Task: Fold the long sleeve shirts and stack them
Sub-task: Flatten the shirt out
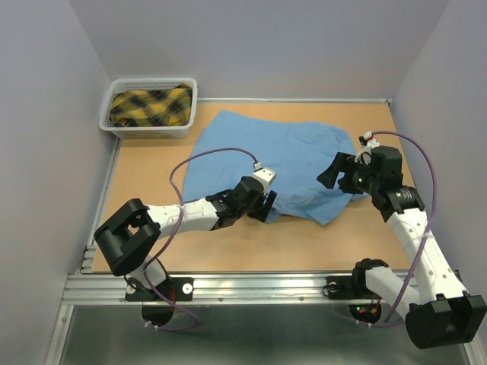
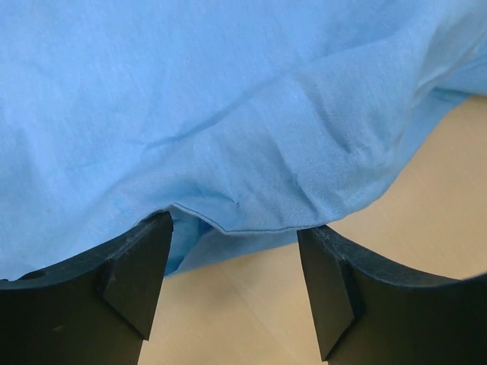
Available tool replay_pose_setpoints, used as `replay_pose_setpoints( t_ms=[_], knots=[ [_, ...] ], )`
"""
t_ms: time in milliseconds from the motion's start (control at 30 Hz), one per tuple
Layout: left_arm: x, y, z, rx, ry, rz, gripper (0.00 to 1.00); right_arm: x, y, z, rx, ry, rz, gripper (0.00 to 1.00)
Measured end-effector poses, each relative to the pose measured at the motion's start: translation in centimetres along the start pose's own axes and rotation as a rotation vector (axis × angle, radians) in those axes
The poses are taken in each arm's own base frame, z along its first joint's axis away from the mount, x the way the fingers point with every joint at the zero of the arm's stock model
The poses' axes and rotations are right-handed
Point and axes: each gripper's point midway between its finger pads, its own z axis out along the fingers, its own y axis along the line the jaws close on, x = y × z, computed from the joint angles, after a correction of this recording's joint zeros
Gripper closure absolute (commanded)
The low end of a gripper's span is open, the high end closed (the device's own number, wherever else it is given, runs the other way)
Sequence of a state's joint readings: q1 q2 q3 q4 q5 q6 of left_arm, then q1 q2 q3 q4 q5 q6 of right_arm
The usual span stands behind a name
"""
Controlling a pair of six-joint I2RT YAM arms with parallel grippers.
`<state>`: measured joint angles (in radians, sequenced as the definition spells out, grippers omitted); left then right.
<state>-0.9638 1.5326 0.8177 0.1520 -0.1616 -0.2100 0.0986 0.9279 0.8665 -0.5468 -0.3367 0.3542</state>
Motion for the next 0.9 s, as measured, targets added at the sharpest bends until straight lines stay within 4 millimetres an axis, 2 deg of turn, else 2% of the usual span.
replay_pose_setpoints(
  t_ms=[167,267,567,700,733,833,867,900],
  knots=[
    [1.0,0.1,0.7,0.006,0.035,-0.021,0.24,0.0,0.0,0.0,0.000,0.000,0.000,0.14],
    [2.4,-0.5,1.0,0.031,0.088,-0.036,0.25,0.0,0.0,0.0,0.001,-0.002,0.000,0.14],
    [3.3,-1.0,0.8,0.056,0.118,-0.066,0.25,0.3,-0.2,0.0,0.005,0.001,0.001,0.14],
    [3.8,-0.9,1.6,0.049,0.138,-0.048,0.26,0.6,-0.3,0.1,0.008,0.009,0.004,0.14],
    [4.1,-0.8,2.2,0.040,0.151,-0.035,0.30,0.6,-0.3,0.0,0.008,0.009,0.004,0.14],
    [3.5,-0.9,2.8,0.035,0.143,-0.020,0.41,0.5,-0.3,0.0,0.007,0.007,0.003,0.14],
    [3.5,-0.9,3.0,0.034,0.145,-0.015,0.52,0.5,-0.3,0.0,0.006,0.006,0.003,0.14],
    [3.6,-0.8,3.1,0.031,0.147,-0.008,0.58,0.5,-0.2,-0.1,0.006,0.004,0.003,0.14]
  ],
)
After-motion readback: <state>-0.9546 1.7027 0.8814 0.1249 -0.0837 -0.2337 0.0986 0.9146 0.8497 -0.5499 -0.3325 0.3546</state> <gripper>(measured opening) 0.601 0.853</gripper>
